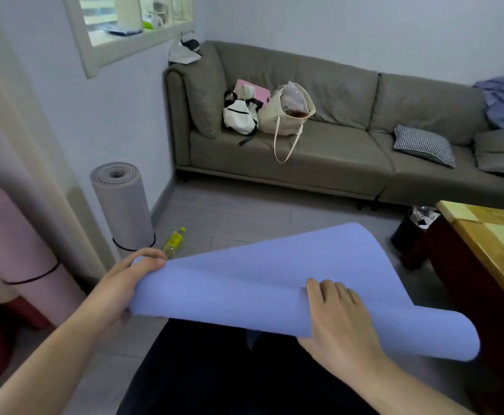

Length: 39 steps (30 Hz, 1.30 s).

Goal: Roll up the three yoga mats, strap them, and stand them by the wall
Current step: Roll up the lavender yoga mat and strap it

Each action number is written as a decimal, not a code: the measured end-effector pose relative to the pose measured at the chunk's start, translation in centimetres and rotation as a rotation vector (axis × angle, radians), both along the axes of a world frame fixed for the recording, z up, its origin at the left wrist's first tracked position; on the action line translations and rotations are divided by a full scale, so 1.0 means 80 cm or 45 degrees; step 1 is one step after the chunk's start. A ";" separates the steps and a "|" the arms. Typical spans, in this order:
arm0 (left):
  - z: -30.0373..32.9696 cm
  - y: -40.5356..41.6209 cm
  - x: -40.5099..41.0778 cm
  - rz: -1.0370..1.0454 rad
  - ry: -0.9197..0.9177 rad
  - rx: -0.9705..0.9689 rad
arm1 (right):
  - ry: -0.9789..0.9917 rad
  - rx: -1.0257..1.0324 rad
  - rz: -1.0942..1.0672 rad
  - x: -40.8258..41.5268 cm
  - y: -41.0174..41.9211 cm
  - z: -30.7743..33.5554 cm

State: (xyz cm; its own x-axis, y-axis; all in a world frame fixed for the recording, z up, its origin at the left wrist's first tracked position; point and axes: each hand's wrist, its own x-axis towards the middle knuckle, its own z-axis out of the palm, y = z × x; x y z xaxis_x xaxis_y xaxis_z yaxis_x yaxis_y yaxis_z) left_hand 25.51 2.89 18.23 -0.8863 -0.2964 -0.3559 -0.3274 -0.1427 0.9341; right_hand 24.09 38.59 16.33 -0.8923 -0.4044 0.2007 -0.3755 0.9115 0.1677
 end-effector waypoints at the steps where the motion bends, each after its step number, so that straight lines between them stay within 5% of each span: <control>1: -0.007 -0.003 0.004 0.019 -0.040 0.005 | -0.023 0.005 0.015 0.003 -0.001 -0.001; 7: -0.011 -0.001 0.027 0.131 -0.215 0.071 | -0.283 0.182 0.036 -0.001 -0.008 0.016; 12: 0.000 -0.014 0.014 -0.092 -0.232 0.048 | -0.384 0.201 0.023 -0.010 -0.015 0.039; 19: 0.022 -0.011 0.030 -0.242 -0.373 -0.294 | -0.439 0.219 0.057 -0.010 -0.019 0.041; 21: 0.020 -0.020 0.039 -0.224 -0.265 -0.564 | -0.484 0.224 0.061 -0.012 -0.025 0.047; 24: 0.026 -0.021 0.043 -0.421 0.054 -1.348 | -0.518 0.222 0.061 -0.017 -0.032 0.048; 28: 0.042 0.076 0.025 -1.088 0.182 -1.701 | -0.495 0.204 0.081 -0.018 -0.035 0.041; 30: 0.025 0.129 0.018 -1.210 0.229 -1.992 | -0.451 0.204 0.107 -0.015 -0.035 0.037; 39: -0.004 0.131 -0.005 -1.047 0.273 -2.097 | -0.245 0.097 0.261 -0.012 -0.026 0.015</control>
State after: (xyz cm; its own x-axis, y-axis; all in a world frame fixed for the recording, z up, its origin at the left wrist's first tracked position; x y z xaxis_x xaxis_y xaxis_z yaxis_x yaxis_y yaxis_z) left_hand 25.12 13.34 17.92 -0.9544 0.2913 -0.0659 0.2933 0.9557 -0.0228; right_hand 23.13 36.51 17.53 -0.8089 -0.5880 -0.0021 -0.5824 0.8006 0.1408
